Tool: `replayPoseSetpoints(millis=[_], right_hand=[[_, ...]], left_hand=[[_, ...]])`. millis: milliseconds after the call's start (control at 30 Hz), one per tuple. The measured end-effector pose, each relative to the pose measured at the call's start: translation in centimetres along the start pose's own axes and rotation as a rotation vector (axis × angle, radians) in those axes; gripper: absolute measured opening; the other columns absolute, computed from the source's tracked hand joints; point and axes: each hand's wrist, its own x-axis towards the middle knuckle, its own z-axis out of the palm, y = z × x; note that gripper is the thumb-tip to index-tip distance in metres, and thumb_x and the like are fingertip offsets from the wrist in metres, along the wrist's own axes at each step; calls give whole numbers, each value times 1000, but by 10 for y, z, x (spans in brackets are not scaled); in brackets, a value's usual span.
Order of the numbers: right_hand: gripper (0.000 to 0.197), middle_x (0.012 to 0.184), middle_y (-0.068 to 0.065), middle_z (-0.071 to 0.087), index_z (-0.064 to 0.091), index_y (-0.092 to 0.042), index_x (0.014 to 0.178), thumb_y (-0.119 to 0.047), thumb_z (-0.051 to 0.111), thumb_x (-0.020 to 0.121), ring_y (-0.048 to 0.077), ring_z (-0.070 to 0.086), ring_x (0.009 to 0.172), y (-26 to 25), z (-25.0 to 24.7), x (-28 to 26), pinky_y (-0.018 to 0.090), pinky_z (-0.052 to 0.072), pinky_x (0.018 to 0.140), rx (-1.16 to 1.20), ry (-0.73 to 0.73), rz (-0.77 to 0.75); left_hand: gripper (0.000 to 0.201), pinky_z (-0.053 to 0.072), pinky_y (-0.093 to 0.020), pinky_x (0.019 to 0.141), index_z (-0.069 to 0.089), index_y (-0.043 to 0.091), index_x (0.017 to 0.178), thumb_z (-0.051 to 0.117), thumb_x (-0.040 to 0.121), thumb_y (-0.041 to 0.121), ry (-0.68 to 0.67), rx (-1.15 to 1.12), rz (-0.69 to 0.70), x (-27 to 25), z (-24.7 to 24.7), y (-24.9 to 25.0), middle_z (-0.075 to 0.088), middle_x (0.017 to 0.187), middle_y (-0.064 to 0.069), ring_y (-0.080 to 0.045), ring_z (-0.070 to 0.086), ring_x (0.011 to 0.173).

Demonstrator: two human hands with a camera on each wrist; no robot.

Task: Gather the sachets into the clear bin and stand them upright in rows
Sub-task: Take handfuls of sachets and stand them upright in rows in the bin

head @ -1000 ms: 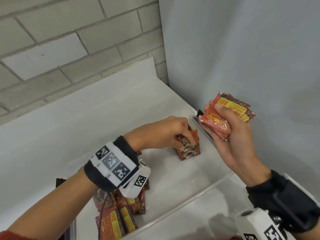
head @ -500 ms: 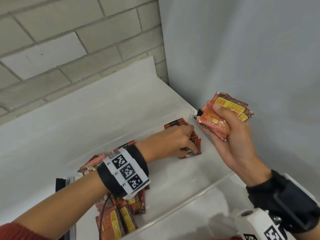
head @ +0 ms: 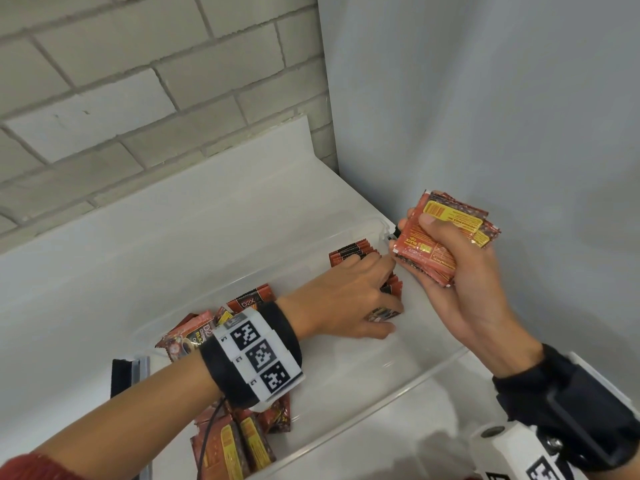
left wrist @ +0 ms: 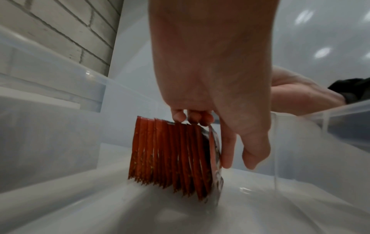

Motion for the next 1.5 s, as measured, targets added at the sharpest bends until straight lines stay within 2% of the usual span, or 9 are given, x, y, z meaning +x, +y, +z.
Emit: replayPoseSetpoints(millis=[200,367,500,667,900,1067,1167,1300,1500], right_hand=[[21,89,6,71,68,-12,96,-16,66,76,16,70,85,0,0,0,30,57,75,9,-28,3],[39,96,11,69,62,-5,113,-16,67,76,21,69,89,2,2,1,33,56,78,22,-58,27],[56,99,10,69,54,-2,127,-15,69,74,22,69,94,2,7,0,31,55,76,-1,-98,30],[60,113,18,67,53,-4,131,-17,69,75,31,68,103,1,5,-1,36,57,79,-36,-120,49],[50,111,13,71,63,-11,118,-27,71,71,27,70,100,2,5,-3,36,59,76,-80,-215,105],[66,106,8,71,72,-22,107,-53,86,51,23,69,95,6,1,-1,36,58,72,-55,-285,149],[82,93,9,69,69,-16,106,-59,89,39,22,70,84,6,0,1,37,57,68,11,-277,203],[67,107,11,71,65,-12,117,-49,77,62,21,70,88,3,4,-2,36,58,69,-1,-280,205],[37,101,9,74,62,-12,113,-20,63,77,20,73,84,1,4,-2,32,59,63,-50,-227,208]], left_hand=[[32,41,-40,88,69,26,115,57,88,38,95,-153,39,-2,-4,-10,48,109,-13,-28,44,101],[26,35,-17,74,66,12,105,45,92,20,261,-504,-183,-11,-38,-20,50,91,-4,-2,45,82],[27,48,-20,75,63,14,103,38,92,14,441,-858,-307,-15,-61,-10,59,85,2,-8,59,80],[34,54,-34,78,61,20,110,75,81,30,463,-1035,-321,-17,-63,-2,62,91,0,-11,64,79],[33,53,-36,78,64,9,110,75,79,11,570,-1081,-324,-14,-55,5,63,100,-12,-28,63,83],[21,55,-28,79,63,14,96,73,79,6,777,-1074,-324,-21,-65,-1,71,93,4,-12,66,83],[18,53,-40,77,66,16,90,73,80,3,891,-945,-244,-27,-64,-7,68,90,-1,-18,63,84],[16,49,-41,72,73,11,95,71,82,1,863,-591,-132,-31,-52,-15,59,91,-12,-23,58,85],[24,52,-37,83,71,10,101,60,88,-7,728,-547,-40,-34,-47,-19,54,109,-5,-17,54,104]])
